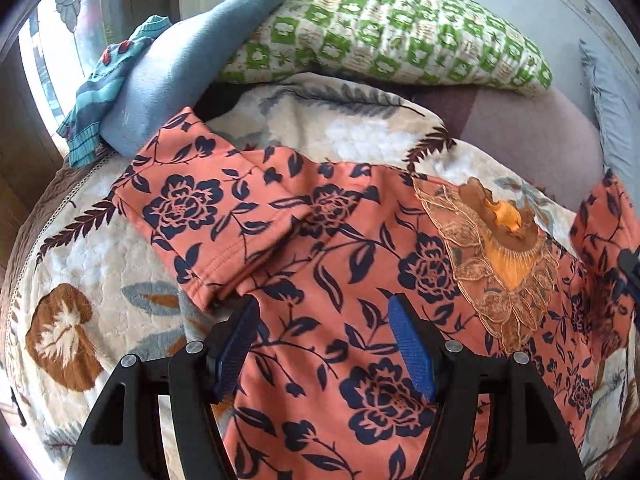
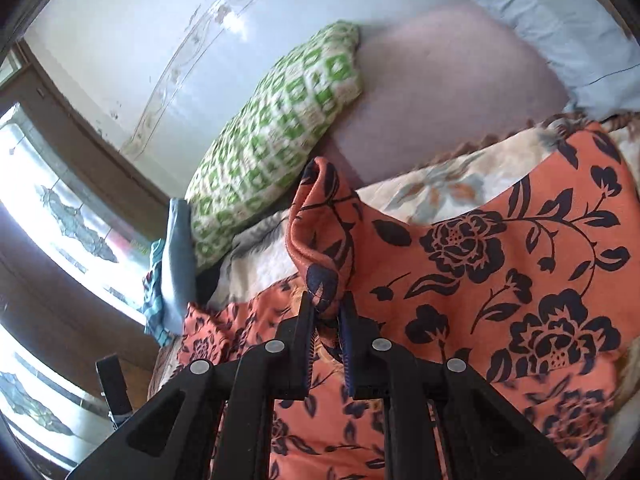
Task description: Fold small clothes
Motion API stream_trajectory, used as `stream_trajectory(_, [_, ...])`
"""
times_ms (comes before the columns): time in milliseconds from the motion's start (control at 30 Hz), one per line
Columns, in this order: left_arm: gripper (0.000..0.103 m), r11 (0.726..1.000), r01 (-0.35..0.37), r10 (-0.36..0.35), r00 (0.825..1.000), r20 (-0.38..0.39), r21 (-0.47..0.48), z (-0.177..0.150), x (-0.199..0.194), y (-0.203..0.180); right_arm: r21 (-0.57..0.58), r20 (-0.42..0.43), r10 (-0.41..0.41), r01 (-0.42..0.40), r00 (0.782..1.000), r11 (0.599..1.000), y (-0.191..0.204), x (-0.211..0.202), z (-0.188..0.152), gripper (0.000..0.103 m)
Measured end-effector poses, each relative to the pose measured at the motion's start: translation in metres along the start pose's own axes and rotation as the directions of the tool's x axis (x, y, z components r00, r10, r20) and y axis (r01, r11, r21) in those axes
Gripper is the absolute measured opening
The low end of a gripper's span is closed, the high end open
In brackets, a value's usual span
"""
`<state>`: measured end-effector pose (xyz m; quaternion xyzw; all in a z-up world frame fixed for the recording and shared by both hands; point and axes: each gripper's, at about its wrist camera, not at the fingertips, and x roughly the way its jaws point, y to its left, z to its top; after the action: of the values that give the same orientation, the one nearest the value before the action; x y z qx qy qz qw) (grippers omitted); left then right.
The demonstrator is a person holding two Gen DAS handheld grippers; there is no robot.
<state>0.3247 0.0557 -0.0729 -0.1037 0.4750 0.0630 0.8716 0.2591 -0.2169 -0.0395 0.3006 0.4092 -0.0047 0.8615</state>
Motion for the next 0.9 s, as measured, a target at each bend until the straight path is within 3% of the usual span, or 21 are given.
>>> stream_trajectory(267, [0.067,0.995,0.006,0.002,0.997,0.079,-0.098,0.009,0.0,0.047,-0.085,-0.188,0.031,-0.048,0.982,0.995,0.07,0.099,-0.063,0.011])
stream_trajectory(333, [0.067,0.992,0.02,-0.011,0.997,0.073,-0.126,0.01,0.003,0.056,-0.073,-0.245,0.043,-0.063,0.968,0.995,0.077,0.12,-0.074,0.016])
stream_trajectory(400, [0.067,0.988,0.033,-0.023,0.997,0.069,-0.149,0.01,0.005,0.062,-0.078,-0.318,0.0,-0.026,0.948,0.997,0.079,0.139,-0.086,0.023])
stream_trajectory(533, [0.067,0.989,0.032,-0.027,0.999,0.041,-0.144,0.01,0.015,0.062,-0.083,-0.319,-0.007,-0.02,0.948,0.996,0.067,0.123,-0.097,0.028])
stream_trajectory(633, [0.067,0.99,0.067,-0.067,0.998,0.009,-0.124,0.007,0.019,0.052,-0.033,-0.24,0.042,-0.052,0.97,0.998,0.039,0.074,-0.09,0.036])
stream_trajectory(700, [0.067,0.99,0.103,-0.104,0.995,-0.006,-0.096,0.004,0.021,0.042,0.023,-0.176,0.016,-0.013,0.984,1.0,0.006,0.039,-0.085,0.047])
stream_trajectory(767, [0.067,0.994,0.099,-0.099,0.995,-0.013,-0.047,0.001,0.023,0.029,0.134,-0.107,-0.039,0.053,0.994,0.99,-0.044,0.006,-0.083,0.047])
stream_trajectory(833, [0.068,0.998,0.068,-0.067,0.997,-0.029,0.006,-0.003,0.027,0.017,0.295,-0.064,-0.091,0.106,0.994,0.95,-0.1,-0.02,-0.083,0.048])
stream_trajectory(900, [0.068,0.998,0.061,-0.058,0.996,-0.067,0.031,-0.007,0.034,0.004,0.457,-0.03,-0.093,0.096,0.995,0.884,-0.151,-0.037,-0.086,0.048])
